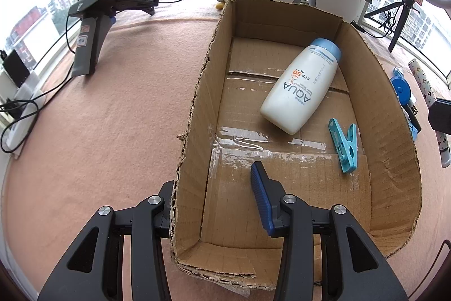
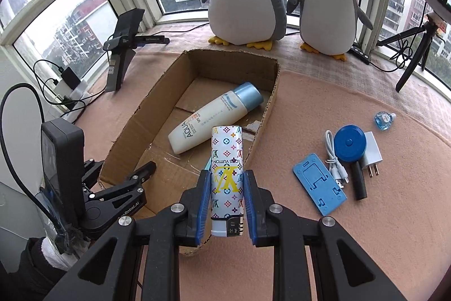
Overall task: Organize rigid objects
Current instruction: 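Carry the lighter with the right tool into the box and release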
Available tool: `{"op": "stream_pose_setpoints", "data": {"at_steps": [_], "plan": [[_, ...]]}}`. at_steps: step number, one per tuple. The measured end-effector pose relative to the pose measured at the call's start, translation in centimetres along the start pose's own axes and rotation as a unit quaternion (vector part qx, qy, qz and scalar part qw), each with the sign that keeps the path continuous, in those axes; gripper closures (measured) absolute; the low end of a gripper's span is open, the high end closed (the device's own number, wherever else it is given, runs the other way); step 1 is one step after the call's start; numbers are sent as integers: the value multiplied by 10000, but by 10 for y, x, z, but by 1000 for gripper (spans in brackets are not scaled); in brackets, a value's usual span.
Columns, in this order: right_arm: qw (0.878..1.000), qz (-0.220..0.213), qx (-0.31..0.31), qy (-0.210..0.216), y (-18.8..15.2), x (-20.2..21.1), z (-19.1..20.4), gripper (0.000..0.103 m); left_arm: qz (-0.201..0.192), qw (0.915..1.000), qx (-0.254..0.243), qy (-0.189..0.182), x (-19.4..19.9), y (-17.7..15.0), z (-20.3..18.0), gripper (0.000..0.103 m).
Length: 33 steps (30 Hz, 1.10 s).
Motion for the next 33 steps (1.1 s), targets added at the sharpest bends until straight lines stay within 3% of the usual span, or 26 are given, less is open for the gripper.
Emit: {"op": "stream_pose_setpoints", "data": {"at_steps": [20,24,33], "plan": [[9991,207,243,290,12,-35,29,81,-2,10000,4,-1,0,0,0,61],[9993,91,312,175,14,-29,31,51,-4,10000,3,1,0,-1,0,61],[9994,23,351,3,17,-22,27,49,-4,10000,5,3,0,-1,-1,61]]}}
Point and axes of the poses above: each gripper's, at about its wrist camera, not at the fingertips, and x roughly against the way its jaws point, z to its left, y to its top, the point moved 5 cm from there along -x, roughly the way its jaws point, and after that the axes turned 15 degrees about x, right-handed, at the moved point
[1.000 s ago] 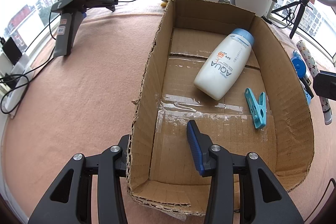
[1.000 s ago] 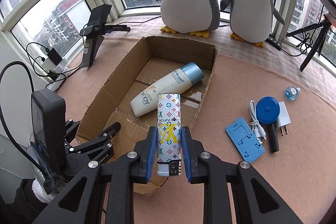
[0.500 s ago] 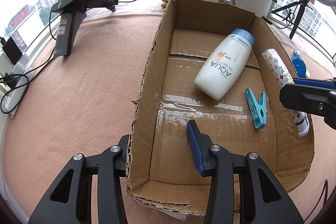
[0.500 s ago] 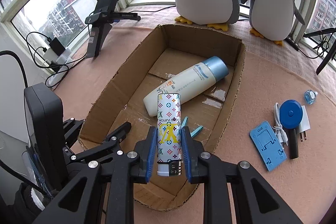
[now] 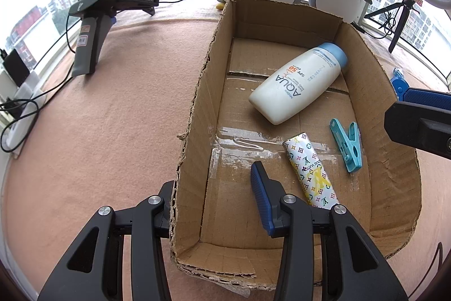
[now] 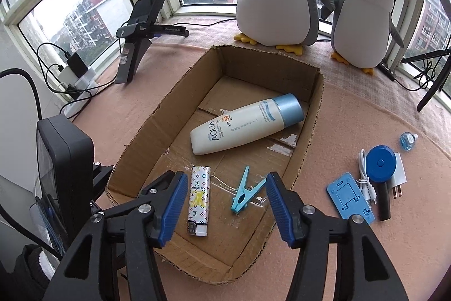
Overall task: Organize rigid objects
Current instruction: 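Carry the lighter with the right tool into the box and release, then move the right tool toward the blue phone stand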
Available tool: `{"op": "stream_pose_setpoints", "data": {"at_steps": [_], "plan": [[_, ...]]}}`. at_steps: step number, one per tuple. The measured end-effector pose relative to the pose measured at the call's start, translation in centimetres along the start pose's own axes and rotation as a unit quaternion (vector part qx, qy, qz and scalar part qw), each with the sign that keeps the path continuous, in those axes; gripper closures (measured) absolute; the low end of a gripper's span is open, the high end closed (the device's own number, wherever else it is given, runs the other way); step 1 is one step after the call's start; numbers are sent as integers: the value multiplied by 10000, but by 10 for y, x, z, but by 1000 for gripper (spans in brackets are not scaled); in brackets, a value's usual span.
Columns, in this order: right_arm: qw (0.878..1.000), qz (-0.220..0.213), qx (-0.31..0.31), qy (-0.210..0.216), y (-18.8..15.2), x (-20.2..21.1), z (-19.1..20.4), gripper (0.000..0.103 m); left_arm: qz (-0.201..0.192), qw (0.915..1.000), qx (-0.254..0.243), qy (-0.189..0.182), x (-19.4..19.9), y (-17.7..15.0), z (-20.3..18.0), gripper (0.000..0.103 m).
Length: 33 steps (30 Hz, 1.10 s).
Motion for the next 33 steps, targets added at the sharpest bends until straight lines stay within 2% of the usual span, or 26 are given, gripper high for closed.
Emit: {"op": "stream_pose_setpoints", "data": {"at_steps": [9,22,33], "plan": [[9999,-64,-80,-92,-5,9,-13,49,-1,10000,-3,0,0,0,0,61],[9980,-216,-585,-145,-43,34,-66,49,-2,10000,-11,10,0,1,0,61],[9960,102,-878,-134,-89,25,-110,49,-5,10000,-19,23,-1,2,1,61]]}}
Point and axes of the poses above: each gripper's, at about its wrist camera, not at the fingertips, and x roughly against the way its jaws point, z to its left, y to its top, the point moved 5 cm from there along -x, roughly the way its jaws point, and after that the axes turned 15 degrees about x, right-handed, at the moved point
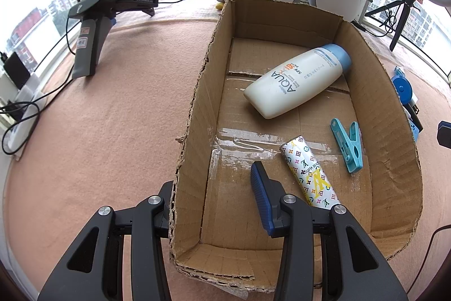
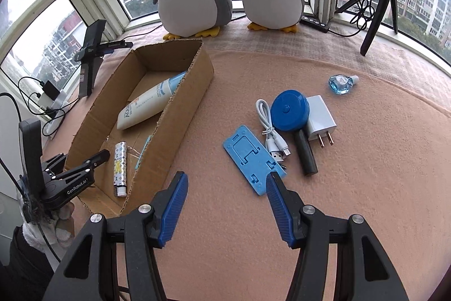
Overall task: Organize rigid objects
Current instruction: 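Move the right tool toward the blue phone stand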
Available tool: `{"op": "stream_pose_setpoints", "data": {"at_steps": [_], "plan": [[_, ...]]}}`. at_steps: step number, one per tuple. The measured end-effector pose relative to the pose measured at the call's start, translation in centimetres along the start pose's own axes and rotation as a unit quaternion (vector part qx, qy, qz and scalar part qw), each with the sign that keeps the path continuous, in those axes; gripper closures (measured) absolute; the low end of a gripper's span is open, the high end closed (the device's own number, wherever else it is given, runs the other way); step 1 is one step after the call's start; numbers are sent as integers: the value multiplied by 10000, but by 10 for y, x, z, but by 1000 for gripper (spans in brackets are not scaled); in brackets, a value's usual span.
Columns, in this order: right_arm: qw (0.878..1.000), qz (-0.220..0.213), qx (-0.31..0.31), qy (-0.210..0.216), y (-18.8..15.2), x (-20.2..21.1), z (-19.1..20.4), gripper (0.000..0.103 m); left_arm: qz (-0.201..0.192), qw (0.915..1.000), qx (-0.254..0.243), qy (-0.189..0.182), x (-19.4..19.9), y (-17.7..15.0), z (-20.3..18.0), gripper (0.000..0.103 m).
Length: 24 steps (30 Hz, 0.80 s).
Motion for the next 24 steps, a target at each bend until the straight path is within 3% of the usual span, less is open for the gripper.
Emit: {"op": "stream_pose_setpoints", "data": {"at_steps": [16,24], "plan": [[9988,410,211,-141,7,-44,-24,49,-1,10000,16,0,0,1,1,61],[9983,530,205,129,2,-48,-19,49,-2,10000,10,2,0,1,1,61]]}}
Point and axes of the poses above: each gripper's, at about its wrist camera, not at the fingertips, and x roughly against the way its jaws point, z to its left, y to its top, the point moved 5 cm from there along -x, roughly the way its jaws point, and after that the axes turned 15 degrees about x, right-handed, at the moved point
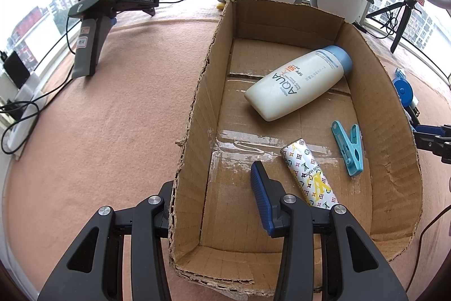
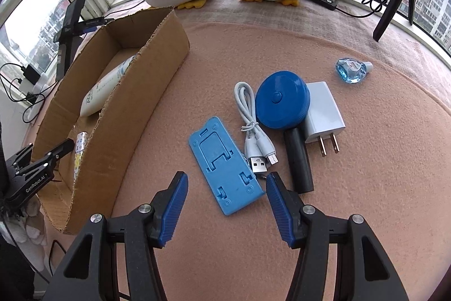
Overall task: Organize rigid objects
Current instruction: 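Move the right tool toward the blue phone stand, then close the right tool on the blue phone stand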
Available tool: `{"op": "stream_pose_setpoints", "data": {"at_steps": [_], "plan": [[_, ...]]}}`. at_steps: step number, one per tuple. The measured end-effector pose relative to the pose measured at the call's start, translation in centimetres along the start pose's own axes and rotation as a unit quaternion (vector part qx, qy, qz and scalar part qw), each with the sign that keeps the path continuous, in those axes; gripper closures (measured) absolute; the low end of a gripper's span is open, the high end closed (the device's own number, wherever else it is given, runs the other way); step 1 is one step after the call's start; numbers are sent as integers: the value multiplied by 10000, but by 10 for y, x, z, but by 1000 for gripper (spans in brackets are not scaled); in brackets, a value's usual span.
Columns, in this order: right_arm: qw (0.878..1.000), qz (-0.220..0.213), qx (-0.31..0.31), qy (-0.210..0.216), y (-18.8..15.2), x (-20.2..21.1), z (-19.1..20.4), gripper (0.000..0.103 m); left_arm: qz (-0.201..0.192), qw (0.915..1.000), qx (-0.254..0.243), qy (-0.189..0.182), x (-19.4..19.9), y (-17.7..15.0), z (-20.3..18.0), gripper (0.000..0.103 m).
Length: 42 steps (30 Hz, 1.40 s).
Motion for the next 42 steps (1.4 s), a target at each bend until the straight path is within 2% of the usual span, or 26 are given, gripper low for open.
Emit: {"op": "stream_pose_setpoints", "data": {"at_steps": [17,31,38,42], "plan": [[9991,191,152,348,1,-13,30,49,-2,10000,15,-7,-1,1,-2,61],[9972,256,669,-192,18,-28,53,52,-3,10000,15,-5,-1,1,-2,61],[9947,302,864,-471,25,-31,52,65,-4,10000,19,-8,-2,1,-2,61],[9939,345,950,-452,24,-31,55,68,-4,10000,20,-12,-2,1,-2,61]]}}
Point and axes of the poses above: each gripper's, at about its wrist camera, not at the fingertips, and x roughly against the way its jaws point, z to its left, y to its top, the point moved 5 cm from there along -x, roughly the way its jaws point, and after that the axes turned 15 degrees about x, right-handed, at the moved point
